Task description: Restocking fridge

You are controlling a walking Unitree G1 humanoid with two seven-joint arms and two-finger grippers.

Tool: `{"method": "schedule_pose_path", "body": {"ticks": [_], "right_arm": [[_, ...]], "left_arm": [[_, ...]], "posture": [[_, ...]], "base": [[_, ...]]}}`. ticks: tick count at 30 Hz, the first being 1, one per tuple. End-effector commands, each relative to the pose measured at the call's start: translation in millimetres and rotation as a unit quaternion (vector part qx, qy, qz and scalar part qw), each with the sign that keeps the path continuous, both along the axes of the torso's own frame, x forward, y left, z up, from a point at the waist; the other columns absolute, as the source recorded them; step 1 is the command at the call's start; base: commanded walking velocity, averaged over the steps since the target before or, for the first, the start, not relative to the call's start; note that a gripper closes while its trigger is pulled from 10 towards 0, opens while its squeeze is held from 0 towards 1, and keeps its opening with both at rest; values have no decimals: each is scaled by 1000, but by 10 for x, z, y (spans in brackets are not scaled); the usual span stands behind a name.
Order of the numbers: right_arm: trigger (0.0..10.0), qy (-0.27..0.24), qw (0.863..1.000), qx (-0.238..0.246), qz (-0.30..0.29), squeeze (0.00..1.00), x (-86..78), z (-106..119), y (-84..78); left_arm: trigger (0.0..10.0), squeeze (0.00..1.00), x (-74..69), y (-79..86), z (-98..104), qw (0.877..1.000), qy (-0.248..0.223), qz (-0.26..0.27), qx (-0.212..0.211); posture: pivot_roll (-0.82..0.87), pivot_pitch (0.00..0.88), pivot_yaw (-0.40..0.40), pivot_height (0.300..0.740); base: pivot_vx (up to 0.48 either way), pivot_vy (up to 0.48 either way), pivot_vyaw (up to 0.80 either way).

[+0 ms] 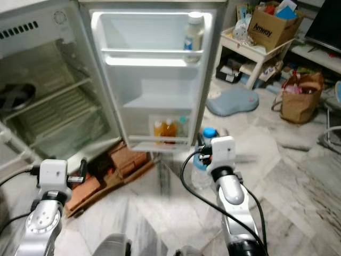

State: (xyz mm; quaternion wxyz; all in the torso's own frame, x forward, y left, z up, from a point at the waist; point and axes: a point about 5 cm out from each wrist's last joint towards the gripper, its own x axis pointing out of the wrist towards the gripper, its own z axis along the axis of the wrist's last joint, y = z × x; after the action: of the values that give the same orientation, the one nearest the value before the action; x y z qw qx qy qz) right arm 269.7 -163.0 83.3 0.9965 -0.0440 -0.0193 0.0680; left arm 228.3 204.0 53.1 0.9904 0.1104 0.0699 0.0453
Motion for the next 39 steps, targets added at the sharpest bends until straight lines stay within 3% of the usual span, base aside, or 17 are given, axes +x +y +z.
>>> {"method": "schedule_pose_path", "body": {"ticks": [1,13,31,39], "right_arm": [[10000,-18,1000,5,6,0,34,84,42],[10000,-24,1000,8,-3,0,77,112,27],[10000,-30,1000,-5,7,0,103,129,41],[10000,-25,1000,1,7,0,107,115,46]], "left_arm": [[10000,0,-15,49,0,1000,6,5,5],[10000,0,13,33,16,1000,0,-2,9],[10000,0,48,-46,46,999,-10,-43,-9],[10000,0,46,-58,39,999,-10,-51,-12]], "posture": [[99,84,-44,740],[100,81,-47,740],[94,73,-48,740],[94,72,-48,740]], "base": [[0,480,0],[0,460,0],[0,0,0],[292,62,0]]}}
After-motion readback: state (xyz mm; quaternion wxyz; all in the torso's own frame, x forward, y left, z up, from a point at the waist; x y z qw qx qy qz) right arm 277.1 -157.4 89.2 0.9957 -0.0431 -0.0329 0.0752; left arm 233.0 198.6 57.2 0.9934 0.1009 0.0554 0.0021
